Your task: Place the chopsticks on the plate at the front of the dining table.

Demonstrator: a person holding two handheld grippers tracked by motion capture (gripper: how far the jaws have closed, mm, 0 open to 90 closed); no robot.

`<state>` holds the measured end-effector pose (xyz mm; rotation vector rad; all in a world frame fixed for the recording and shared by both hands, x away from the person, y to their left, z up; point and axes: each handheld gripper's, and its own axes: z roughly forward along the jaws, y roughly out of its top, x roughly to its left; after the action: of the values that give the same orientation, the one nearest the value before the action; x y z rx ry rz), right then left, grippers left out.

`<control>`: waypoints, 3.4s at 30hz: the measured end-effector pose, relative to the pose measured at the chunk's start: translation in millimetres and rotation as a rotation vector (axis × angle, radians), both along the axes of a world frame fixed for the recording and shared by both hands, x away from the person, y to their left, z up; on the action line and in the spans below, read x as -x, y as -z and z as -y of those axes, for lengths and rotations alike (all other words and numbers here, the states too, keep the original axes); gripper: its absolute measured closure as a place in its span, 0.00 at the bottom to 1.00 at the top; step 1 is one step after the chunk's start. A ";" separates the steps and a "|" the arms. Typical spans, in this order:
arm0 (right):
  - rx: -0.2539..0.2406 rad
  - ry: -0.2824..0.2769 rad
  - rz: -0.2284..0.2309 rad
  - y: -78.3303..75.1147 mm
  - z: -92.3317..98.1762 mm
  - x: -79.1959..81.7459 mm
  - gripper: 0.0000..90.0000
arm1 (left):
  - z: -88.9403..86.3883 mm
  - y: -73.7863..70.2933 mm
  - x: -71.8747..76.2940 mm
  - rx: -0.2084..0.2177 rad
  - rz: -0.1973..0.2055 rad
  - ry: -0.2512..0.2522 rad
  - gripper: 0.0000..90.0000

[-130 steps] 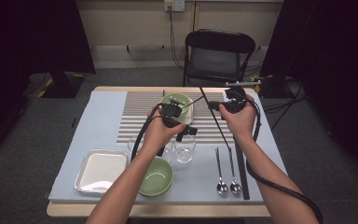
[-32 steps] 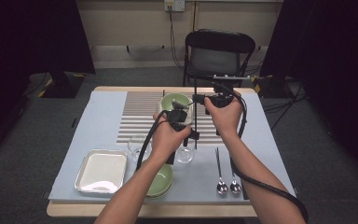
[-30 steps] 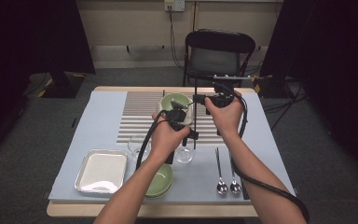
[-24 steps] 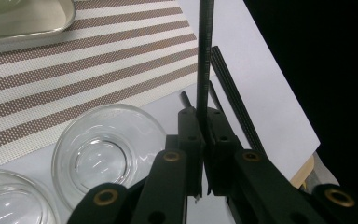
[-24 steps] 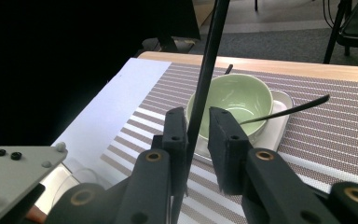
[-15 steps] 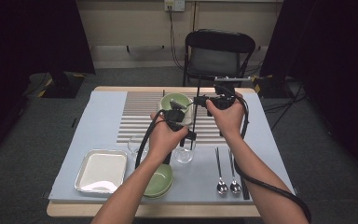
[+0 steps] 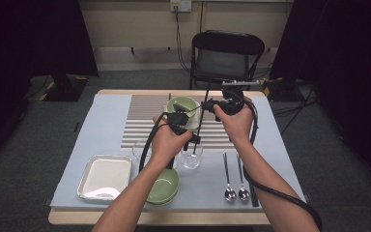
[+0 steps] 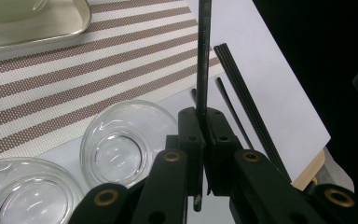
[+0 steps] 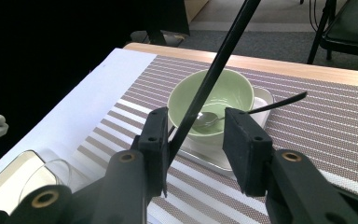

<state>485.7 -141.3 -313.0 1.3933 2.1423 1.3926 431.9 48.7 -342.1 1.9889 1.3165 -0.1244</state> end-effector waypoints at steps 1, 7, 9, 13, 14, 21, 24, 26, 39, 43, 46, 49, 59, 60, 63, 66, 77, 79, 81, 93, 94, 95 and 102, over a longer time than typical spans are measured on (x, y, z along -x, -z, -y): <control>0.003 0.000 -0.001 0.3 -0.1 -0.1 0.68 | -1.0 -0.5 0.0 0.000 0.001 0.002 0.97; -0.002 -0.002 -0.006 3.6 -0.8 -1.1 0.65 | -5.2 -2.1 0.0 0.000 0.004 -0.001 0.97; 0.005 -0.001 0.001 4.6 -1.4 -1.2 0.65 | -5.9 -2.4 0.0 0.000 0.009 -0.004 0.97; 0.007 -0.001 0.002 6.9 -1.9 -1.6 0.61 | -7.6 -2.9 -0.2 0.008 0.007 -0.011 0.97; 0.006 0.001 0.004 7.4 -1.8 -1.7 0.60 | -7.8 -2.8 -0.3 0.006 0.007 -0.009 0.97; 0.006 0.000 -0.001 10.4 -0.6 -2.1 0.59 | -8.8 -3.7 0.4 0.005 0.007 -0.005 0.97; 0.006 -0.001 -0.001 11.1 0.5 -2.4 0.59 | -8.9 -3.8 0.3 0.004 0.005 -0.007 0.97; 0.009 0.003 -0.002 11.4 1.0 -2.6 0.58 | -8.7 -3.6 0.1 0.006 0.004 -0.004 0.97; -0.017 -0.016 0.001 9.4 9.3 -4.0 0.41 | -8.5 -2.1 -0.9 -0.017 0.002 -0.016 0.97; -0.009 -0.023 0.023 9.7 13.3 -3.9 0.35 | -9.3 -1.6 -1.7 -0.021 0.002 -0.011 0.97; -0.019 -0.035 0.018 11.6 16.6 -3.5 0.31 | -11.0 -1.8 -2.2 -0.023 0.006 -0.013 0.97; 0.007 -0.046 0.037 13.6 21.4 -2.8 0.26 | -13.5 -2.4 -2.7 -0.025 0.007 -0.020 0.97; 0.085 -0.066 0.059 27.1 40.5 -1.1 0.22 | -21.2 -3.5 -5.0 -0.030 0.018 -0.047 0.97; 0.084 -0.064 0.061 28.3 41.8 -0.8 0.22 | -21.6 -3.3 -5.3 -0.031 0.017 -0.050 0.97; 0.086 -0.062 0.066 31.8 45.5 -0.1 0.22 | -23.2 -3.6 -6.0 -0.038 0.021 -0.058 0.97; 0.090 -0.061 0.070 34.1 48.4 0.9 0.21 | -24.9 -3.9 -6.4 -0.041 0.019 -0.058 0.97; 0.101 -0.057 0.065 45.5 61.6 4.1 0.21 | -32.6 -4.3 -8.3 -0.038 0.011 -0.086 0.97; 0.097 -0.057 0.059 48.0 64.4 3.8 0.21 | -33.8 -4.3 -8.6 -0.039 0.011 -0.089 0.97; 0.099 -0.053 0.056 50.2 66.9 4.1 0.21 | -34.8 -4.1 -9.1 -0.037 0.010 -0.093 0.97; 0.116 -0.051 0.049 58.6 76.7 5.9 0.21 | -42.5 -3.7 -11.2 -0.044 0.011 -0.114 0.97; 0.118 -0.052 0.050 59.4 77.2 6.2 0.21 | -43.0 -3.7 -11.2 -0.045 0.010 -0.116 0.97; 0.120 -0.052 0.051 60.3 77.8 6.3 0.21 | -43.3 -3.5 -11.3 -0.045 0.011 -0.120 0.97; 0.135 -0.047 0.045 67.2 84.0 6.8 0.21 | -47.2 -4.4 -11.0 -0.048 0.012 -0.125 0.97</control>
<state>478.8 -225.4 -380.2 1.2590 2.2082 1.2568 442.9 95.9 -337.7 1.9379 1.4445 -0.0218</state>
